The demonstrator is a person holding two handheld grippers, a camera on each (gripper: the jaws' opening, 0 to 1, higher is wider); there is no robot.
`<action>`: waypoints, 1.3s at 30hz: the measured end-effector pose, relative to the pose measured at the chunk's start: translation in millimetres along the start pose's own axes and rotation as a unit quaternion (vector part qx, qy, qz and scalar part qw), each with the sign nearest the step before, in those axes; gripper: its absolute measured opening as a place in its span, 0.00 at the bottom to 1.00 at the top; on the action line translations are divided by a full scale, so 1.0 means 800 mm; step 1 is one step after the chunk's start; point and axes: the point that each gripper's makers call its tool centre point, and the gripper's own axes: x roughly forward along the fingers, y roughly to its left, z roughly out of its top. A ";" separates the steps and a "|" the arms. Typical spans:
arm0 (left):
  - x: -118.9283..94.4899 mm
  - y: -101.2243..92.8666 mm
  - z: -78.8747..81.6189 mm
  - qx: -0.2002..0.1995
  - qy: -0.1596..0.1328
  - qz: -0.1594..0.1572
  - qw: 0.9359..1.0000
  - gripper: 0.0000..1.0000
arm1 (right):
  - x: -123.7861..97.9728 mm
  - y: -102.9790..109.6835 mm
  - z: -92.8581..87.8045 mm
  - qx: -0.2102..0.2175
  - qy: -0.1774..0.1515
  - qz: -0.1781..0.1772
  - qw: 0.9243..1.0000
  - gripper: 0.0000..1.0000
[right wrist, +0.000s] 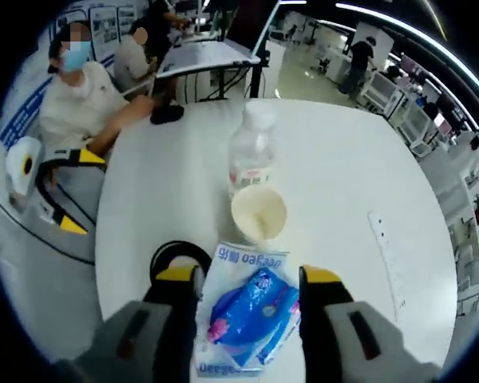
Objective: Arrange the tabletop items into an orderly group along one side of the table until the central work area is clear of visible clutter.
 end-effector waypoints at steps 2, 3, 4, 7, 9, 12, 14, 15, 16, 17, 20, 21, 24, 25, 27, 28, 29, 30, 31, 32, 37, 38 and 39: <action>0.000 0.001 0.000 0.000 -0.001 0.001 1.000 0.64 | -0.008 0.003 -0.007 0.005 -0.001 -0.004 1.000 0.50; 0.000 0.001 0.000 0.000 -0.001 0.001 1.000 0.64 | -0.010 0.003 -0.008 0.006 -0.002 -0.005 1.000 0.50; 0.000 0.001 -0.001 0.001 0.000 0.001 1.000 0.64 | -0.014 0.003 -0.012 0.010 -0.005 -0.007 1.000 0.50; 0.000 0.001 -0.002 0.001 0.003 0.001 1.000 0.64 | -0.023 0.004 -0.020 0.021 -0.013 -0.012 1.000 0.51; 0.000 0.001 -0.002 0.001 0.004 0.002 1.000 0.64 | -0.027 0.005 -0.027 0.030 -0.017 -0.014 0.999 0.51; 0.000 0.001 -0.003 0.001 0.005 0.002 1.000 0.64 | -0.036 0.009 -0.042 0.041 -0.018 -0.021 0.999 0.53; 0.001 0.002 -0.004 0.002 0.009 0.003 1.000 0.64 | -0.042 0.011 -0.052 0.046 -0.019 -0.022 0.998 0.53; 0.002 0.002 -0.006 0.004 0.011 0.005 1.000 0.64 | -0.045 0.011 -0.056 0.049 -0.021 -0.023 0.998 0.53; 0.002 0.002 -0.007 0.007 0.015 0.006 1.000 0.64 | -0.047 0.012 -0.060 0.051 -0.021 -0.024 0.998 0.53; 0.002 0.002 -0.008 0.007 0.017 0.006 1.000 0.64 | -0.051 0.012 -0.066 0.055 -0.022 -0.024 0.998 0.53; 0.003 0.002 -0.008 0.008 0.018 0.007 1.000 0.64 | -0.058 0.013 -0.076 0.065 -0.028 -0.023 0.997 0.53; 0.003 0.002 -0.009 0.008 0.020 0.008 1.000 0.65 | -0.062 0.014 -0.081 0.068 -0.031 -0.021 0.997 0.53; 0.005 0.004 -0.014 0.011 0.031 0.011 0.999 0.65 | -0.070 0.015 -0.094 0.072 -0.033 -0.026 0.997 0.54; 0.005 0.004 -0.015 0.011 0.033 0.011 0.999 0.65 | -0.071 0.013 -0.101 0.074 -0.033 -0.026 0.996 0.55; 0.005 0.005 -0.016 0.011 0.035 0.013 0.999 0.65 | -0.073 0.013 -0.111 0.080 -0.030 -0.025 0.996 0.55; 0.005 0.005 -0.016 0.010 0.035 0.014 0.999 0.65 | -0.076 0.014 -0.116 0.088 -0.032 -0.025 0.995 0.55; 0.005 0.005 -0.016 0.010 0.035 0.014 0.999 0.65 | -0.078 0.017 -0.118 0.093 -0.036 -0.026 0.995 0.55; 0.005 0.006 -0.016 0.010 0.035 0.015 0.999 0.65 | -0.082 0.020 -0.121 0.098 -0.040 -0.025 0.994 0.55; 0.005 0.006 -0.016 0.010 0.035 0.015 0.999 0.65 | -0.083 0.021 -0.123 0.099 -0.041 -0.025 0.994 0.55; 0.004 0.006 -0.015 0.009 0.035 0.014 0.999 0.65 | -0.085 0.023 -0.126 0.099 -0.040 -0.024 0.994 0.55; 0.003 0.003 -0.010 0.005 0.025 0.008 1.000 0.65 | -0.089 0.026 -0.134 0.115 -0.041 -0.034 0.992 0.55; 0.002 0.003 -0.009 0.002 0.022 0.007 1.000 0.65 | -0.090 0.026 -0.134 0.122 -0.044 -0.038 0.991 0.55; 0.002 0.004 -0.006 -0.002 0.018 0.006 1.000 0.65 | -0.091 0.028 -0.133 0.126 -0.046 -0.041 0.990 0.54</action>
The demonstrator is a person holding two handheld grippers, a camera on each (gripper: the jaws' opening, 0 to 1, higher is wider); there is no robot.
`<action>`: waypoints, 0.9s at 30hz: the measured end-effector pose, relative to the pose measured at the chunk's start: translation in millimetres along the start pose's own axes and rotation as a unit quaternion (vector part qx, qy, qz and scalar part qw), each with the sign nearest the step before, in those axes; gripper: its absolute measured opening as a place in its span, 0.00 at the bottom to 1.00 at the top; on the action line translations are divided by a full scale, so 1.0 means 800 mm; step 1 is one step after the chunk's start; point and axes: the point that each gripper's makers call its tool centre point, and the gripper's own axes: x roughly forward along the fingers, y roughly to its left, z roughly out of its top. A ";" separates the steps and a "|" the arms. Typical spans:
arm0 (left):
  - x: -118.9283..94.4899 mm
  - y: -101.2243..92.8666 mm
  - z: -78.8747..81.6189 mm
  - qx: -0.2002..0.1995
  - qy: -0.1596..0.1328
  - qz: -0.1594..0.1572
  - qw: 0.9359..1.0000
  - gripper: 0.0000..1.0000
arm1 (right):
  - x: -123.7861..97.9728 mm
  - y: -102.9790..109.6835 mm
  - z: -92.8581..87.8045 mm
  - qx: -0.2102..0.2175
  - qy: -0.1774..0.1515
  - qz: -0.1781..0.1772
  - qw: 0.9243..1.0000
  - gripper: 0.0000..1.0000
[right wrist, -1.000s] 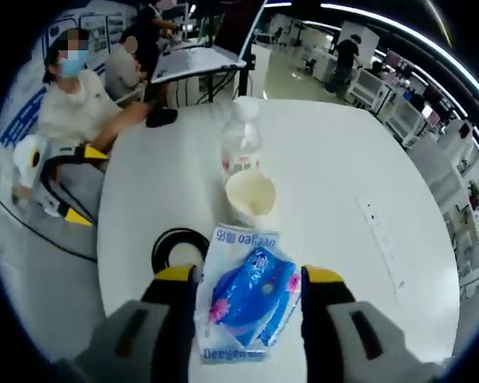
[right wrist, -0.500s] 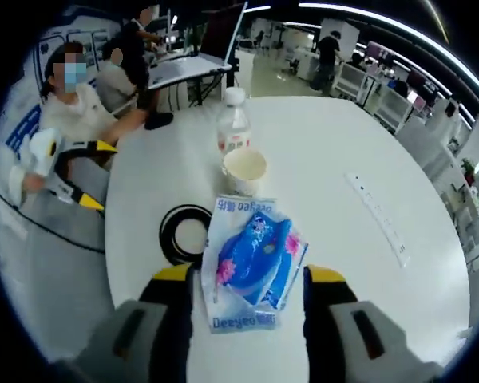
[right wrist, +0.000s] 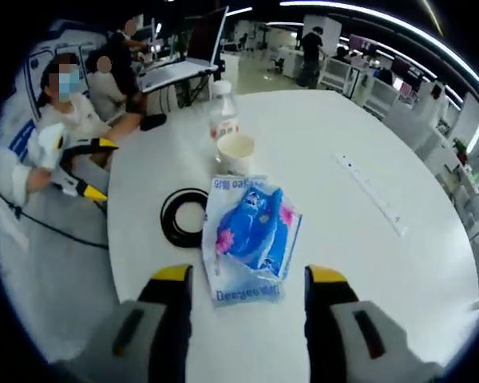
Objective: Arrange the tabletop items into an orderly group along one side of the table until the central work area is clear of visible clutter.
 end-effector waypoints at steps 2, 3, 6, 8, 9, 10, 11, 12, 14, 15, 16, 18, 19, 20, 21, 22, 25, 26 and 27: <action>0.000 0.000 0.002 -0.016 -0.005 -0.003 1.000 0.65 | -0.003 0.005 0.000 0.020 -0.005 -0.010 1.000 0.55; -0.001 0.001 0.005 -0.021 -0.010 -0.004 1.000 0.65 | -0.006 0.010 -0.001 0.029 -0.007 -0.013 0.999 0.55; -0.001 -0.004 0.010 -0.031 -0.022 -0.017 0.999 0.65 | -0.013 0.022 -0.003 0.053 -0.017 -0.021 0.998 0.54; 0.001 -0.012 0.009 -0.033 -0.021 -0.034 0.999 0.65 | -0.014 0.025 -0.004 0.070 -0.025 -0.025 0.997 0.54; 0.001 -0.015 0.010 -0.036 -0.021 -0.041 0.998 0.65 | -0.014 0.026 -0.007 0.095 -0.032 -0.035 0.994 0.54; 0.001 -0.016 0.011 -0.037 -0.024 -0.044 0.998 0.65 | -0.015 0.027 -0.010 0.115 -0.039 -0.044 0.992 0.54; 0.000 -0.017 0.013 -0.038 -0.027 -0.048 0.998 0.65 | -0.014 0.031 -0.015 0.141 -0.048 -0.050 0.988 0.54; -0.001 -0.017 0.014 -0.042 -0.029 -0.052 0.997 0.65 | -0.012 0.031 -0.020 0.160 -0.050 -0.052 0.985 0.54; 0.000 -0.017 0.014 -0.057 -0.026 -0.059 0.996 0.67 | -0.010 0.036 -0.034 0.188 -0.044 -0.061 0.979 0.53; -0.001 -0.017 0.018 -0.065 -0.031 -0.062 0.995 0.67 | -0.012 0.038 -0.039 0.194 -0.044 -0.068 0.978 0.53; -0.002 -0.017 0.020 -0.068 -0.036 -0.063 0.995 0.67 | -0.012 0.037 -0.041 0.200 -0.046 -0.072 0.976 0.53; -0.006 -0.017 0.026 -0.070 -0.050 -0.067 0.994 0.67 | -0.015 0.041 -0.044 0.214 -0.049 -0.073 0.973 0.53; -0.008 -0.020 0.028 -0.067 -0.055 -0.071 0.994 0.67 | -0.016 0.041 -0.045 0.219 -0.051 -0.075 0.971 0.53; -0.009 -0.022 0.029 -0.062 -0.058 -0.072 0.994 0.66 | -0.018 0.042 -0.046 0.230 -0.055 -0.078 0.969 0.53; -0.010 -0.026 0.029 -0.053 -0.060 -0.075 0.994 0.66 | -0.018 0.042 -0.046 0.233 -0.056 -0.079 0.968 0.53; -0.010 -0.027 0.029 -0.048 -0.060 -0.076 0.994 0.66 | -0.020 0.045 -0.048 0.242 -0.058 -0.083 0.965 0.53; -0.014 -0.027 0.037 -0.051 -0.078 -0.080 0.992 0.66 | -0.020 0.049 -0.047 0.263 -0.074 -0.083 0.958 0.52; -0.015 -0.026 0.039 -0.057 -0.081 -0.082 0.992 0.67 | -0.020 0.050 -0.047 0.290 -0.085 -0.089 0.949 0.50; -0.016 -0.025 0.040 -0.061 -0.083 -0.083 0.991 0.67 | -0.020 0.051 -0.047 0.307 -0.094 -0.094 0.942 0.49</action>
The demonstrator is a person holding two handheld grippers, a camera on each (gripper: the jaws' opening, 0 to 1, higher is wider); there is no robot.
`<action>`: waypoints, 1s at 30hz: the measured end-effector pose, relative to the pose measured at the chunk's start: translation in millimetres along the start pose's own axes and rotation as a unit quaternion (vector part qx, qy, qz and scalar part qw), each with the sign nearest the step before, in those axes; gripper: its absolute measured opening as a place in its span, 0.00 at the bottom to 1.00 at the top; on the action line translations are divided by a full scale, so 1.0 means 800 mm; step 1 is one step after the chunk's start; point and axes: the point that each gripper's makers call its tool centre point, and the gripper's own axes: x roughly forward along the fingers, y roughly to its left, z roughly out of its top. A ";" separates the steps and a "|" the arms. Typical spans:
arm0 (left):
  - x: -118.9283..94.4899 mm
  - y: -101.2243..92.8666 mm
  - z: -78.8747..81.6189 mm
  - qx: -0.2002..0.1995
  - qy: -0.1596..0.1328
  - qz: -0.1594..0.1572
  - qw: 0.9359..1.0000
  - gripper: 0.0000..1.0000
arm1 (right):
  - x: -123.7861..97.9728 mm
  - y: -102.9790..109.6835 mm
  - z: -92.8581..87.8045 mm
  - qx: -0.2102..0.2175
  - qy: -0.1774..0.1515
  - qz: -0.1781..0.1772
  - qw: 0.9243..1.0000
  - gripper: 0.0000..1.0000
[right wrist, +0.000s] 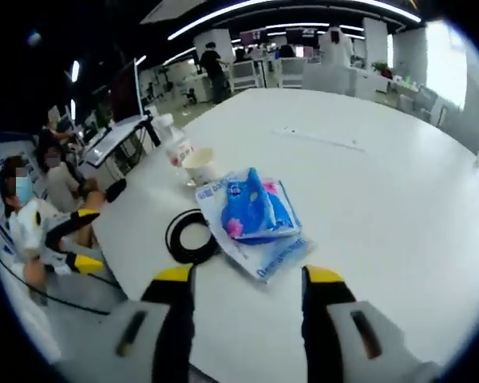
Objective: Arrange the tabletop items into an orderly group along one side of the table until the central work area is clear of visible clutter.
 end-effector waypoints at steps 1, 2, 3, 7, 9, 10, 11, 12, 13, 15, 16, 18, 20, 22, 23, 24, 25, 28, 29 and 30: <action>0.000 0.000 0.001 0.000 -0.001 0.000 1.000 0.67 | 0.000 0.006 -0.001 0.018 -0.013 0.004 1.000 0.49; 0.000 0.000 0.001 0.001 -0.002 0.000 1.000 0.67 | 0.001 0.008 -0.002 0.031 -0.019 0.005 0.999 0.49; -0.001 -0.001 0.001 0.003 -0.003 0.001 1.000 0.67 | 0.004 0.009 -0.007 0.046 -0.021 0.007 0.999 0.49; -0.003 0.000 0.004 0.011 -0.010 0.008 1.000 0.67 | 0.014 0.009 -0.019 0.072 -0.013 0.015 0.997 0.50; -0.003 0.001 0.005 0.011 -0.012 0.010 1.000 0.67 | 0.013 0.011 -0.020 0.077 -0.013 0.020 0.997 0.50; -0.003 0.001 0.006 0.011 -0.013 0.009 1.000 0.67 | 0.012 0.014 -0.018 0.073 -0.018 0.027 0.997 0.49; -0.003 -0.002 0.007 0.009 -0.015 0.003 1.000 0.67 | 0.011 0.015 -0.017 0.070 -0.020 0.034 0.997 0.49; -0.003 -0.002 0.006 0.011 -0.014 0.003 1.000 0.68 | 0.010 0.015 -0.017 0.072 -0.021 0.038 0.996 0.48; -0.003 -0.003 0.005 0.014 -0.013 0.002 1.000 0.68 | 0.010 0.015 -0.018 0.076 -0.020 0.043 0.996 0.48; -0.001 -0.005 0.003 0.011 -0.005 0.000 1.000 0.68 | 0.011 0.014 -0.018 0.084 -0.020 0.049 0.995 0.47; -0.001 -0.004 0.002 0.008 -0.003 0.001 1.000 0.68 | 0.012 0.013 -0.015 0.089 -0.025 0.053 0.994 0.47; -0.001 -0.001 0.003 0.004 -0.005 0.003 1.000 0.68 | 0.015 0.014 -0.011 0.107 -0.034 0.061 0.992 0.46; -0.002 -0.001 0.004 -0.001 -0.006 0.003 1.000 0.69 | 0.021 0.017 -0.008 0.121 -0.032 0.071 0.990 0.46; 0.000 -0.002 0.000 -0.001 0.002 0.001 1.000 0.70 | 0.027 0.015 -0.006 0.123 -0.028 0.070 0.989 0.45; 0.000 -0.002 0.000 -0.001 0.003 0.001 1.000 0.70 | 0.028 0.016 -0.004 0.121 -0.028 0.070 0.990 0.45; -0.001 -0.003 0.000 0.000 0.002 0.000 1.000 0.70 | 0.029 0.016 -0.001 0.119 -0.030 0.070 0.990 0.46; -0.001 -0.003 0.001 -0.001 0.002 -0.001 1.000 0.70 | 0.032 0.016 0.002 0.124 -0.032 0.071 0.989 0.46; 0.000 -0.002 0.001 -0.010 0.004 -0.004 1.000 0.71 | 0.037 0.018 0.007 0.140 -0.034 0.081 0.986 0.46; 0.000 -0.003 0.001 -0.014 0.004 -0.009 1.000 0.72 | 0.039 0.018 0.009 0.142 -0.034 0.083 0.986 0.46; 0.001 -0.006 0.000 -0.020 0.007 -0.018 1.000 0.73 | 0.041 0.019 0.010 0.140 -0.035 0.084 0.986 0.46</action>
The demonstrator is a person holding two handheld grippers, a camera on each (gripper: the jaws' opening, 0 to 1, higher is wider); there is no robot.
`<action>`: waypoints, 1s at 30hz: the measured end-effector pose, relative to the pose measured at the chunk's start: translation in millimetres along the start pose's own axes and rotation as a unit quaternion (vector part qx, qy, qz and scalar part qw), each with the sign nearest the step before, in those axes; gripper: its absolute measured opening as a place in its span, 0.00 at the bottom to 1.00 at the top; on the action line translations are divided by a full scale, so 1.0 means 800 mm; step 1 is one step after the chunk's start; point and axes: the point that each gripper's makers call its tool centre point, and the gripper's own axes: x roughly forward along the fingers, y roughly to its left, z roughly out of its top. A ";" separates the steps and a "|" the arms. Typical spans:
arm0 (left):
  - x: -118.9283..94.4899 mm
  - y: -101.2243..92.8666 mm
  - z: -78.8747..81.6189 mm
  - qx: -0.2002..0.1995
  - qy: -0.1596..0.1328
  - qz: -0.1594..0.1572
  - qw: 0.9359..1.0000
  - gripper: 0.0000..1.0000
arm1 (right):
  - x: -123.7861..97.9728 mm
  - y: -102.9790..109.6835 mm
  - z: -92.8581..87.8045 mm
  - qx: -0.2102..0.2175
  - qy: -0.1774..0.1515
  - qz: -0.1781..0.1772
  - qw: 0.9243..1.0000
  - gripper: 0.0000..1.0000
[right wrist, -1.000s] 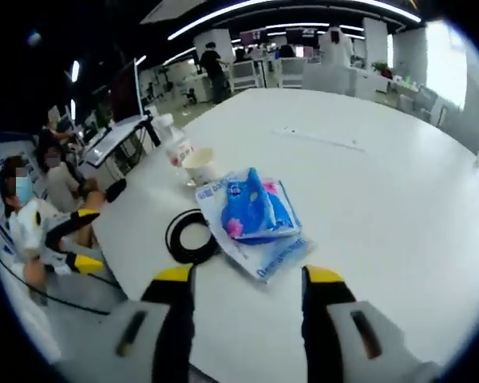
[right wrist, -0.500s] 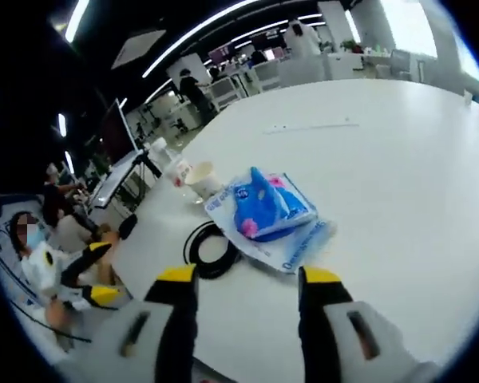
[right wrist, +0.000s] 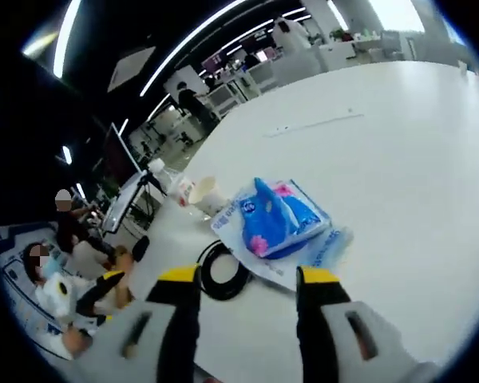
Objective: Arrange the tabletop items into an orderly group along one side of the table until the central work area is clear of visible clutter.
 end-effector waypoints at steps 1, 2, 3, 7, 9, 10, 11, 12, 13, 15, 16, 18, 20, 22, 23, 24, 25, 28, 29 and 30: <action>0.000 -0.001 0.000 -0.002 0.001 -0.002 1.000 0.75 | 0.004 -0.001 0.000 -0.008 0.003 0.002 1.000 0.46; 0.000 -0.001 0.000 -0.003 0.001 -0.003 1.000 0.75 | 0.007 -0.002 -0.001 -0.010 0.006 0.001 1.000 0.46; 0.000 -0.001 0.002 -0.006 0.000 -0.005 1.000 0.75 | 0.011 -0.005 -0.001 -0.007 0.010 0.000 1.000 0.46; -0.005 0.000 0.010 -0.032 -0.007 -0.011 0.999 0.76 | 0.021 -0.016 0.004 0.022 0.005 -0.013 1.000 0.46; -0.006 0.003 0.012 -0.041 -0.009 -0.006 0.999 0.76 | 0.030 -0.021 0.007 0.010 0.005 -0.020 1.000 0.45; -0.006 0.005 0.013 -0.044 -0.010 -0.005 0.999 0.76 | 0.037 -0.023 0.007 0.005 0.008 -0.022 1.000 0.46; -0.006 0.005 0.014 -0.049 -0.009 -0.007 0.999 0.77 | 0.041 -0.026 0.006 0.009 0.012 -0.023 1.000 0.46; -0.005 0.001 0.014 -0.059 -0.005 -0.014 0.998 0.78 | 0.046 -0.027 0.004 0.021 0.018 -0.022 0.999 0.46; -0.005 0.000 0.015 -0.059 -0.004 -0.015 0.998 0.80 | 0.049 -0.026 0.004 0.027 0.019 -0.019 0.999 0.46; -0.002 -0.002 0.018 -0.054 -0.002 -0.018 0.998 0.81 | 0.053 -0.027 0.006 0.035 0.016 -0.019 0.999 0.46; -0.001 -0.006 0.021 -0.049 -0.001 -0.021 0.999 0.82 | 0.056 -0.030 0.006 0.038 0.016 -0.024 0.999 0.46; 0.000 -0.011 0.028 -0.044 -0.002 -0.024 0.999 0.83 | 0.060 -0.036 0.005 0.053 0.017 -0.032 0.998 0.46; 0.001 -0.015 0.033 -0.042 -0.003 -0.024 0.999 0.82 | 0.063 -0.040 0.007 0.077 0.013 -0.035 0.996 0.45; 0.002 -0.018 0.039 -0.044 -0.008 -0.024 0.999 0.81 | 0.068 -0.044 0.008 0.092 0.008 -0.029 0.995 0.44; 0.003 -0.020 0.043 -0.050 -0.011 -0.023 0.998 0.80 | 0.070 -0.048 0.006 0.100 0.015 -0.027 0.995 0.43; 0.003 -0.021 0.046 -0.054 -0.015 -0.022 0.998 0.80 | 0.070 -0.052 0.006 0.105 0.018 -0.030 0.994 0.43; 0.004 -0.022 0.050 -0.060 -0.021 -0.016 0.998 0.81 | 0.071 -0.059 0.010 0.116 0.010 -0.039 0.992 0.43; 0.003 -0.025 0.058 -0.072 -0.037 -0.015 0.997 0.81 | 0.071 -0.066 0.016 0.145 -0.003 -0.044 0.988 0.42; 0.004 -0.027 0.059 -0.083 -0.040 -0.014 0.996 0.81 | 0.073 -0.067 0.018 0.147 -0.004 -0.042 0.988 0.42; 0.004 -0.027 0.060 -0.086 -0.042 -0.013 0.995 0.81 | 0.075 -0.065 0.019 0.145 -0.004 -0.035 0.989 0.43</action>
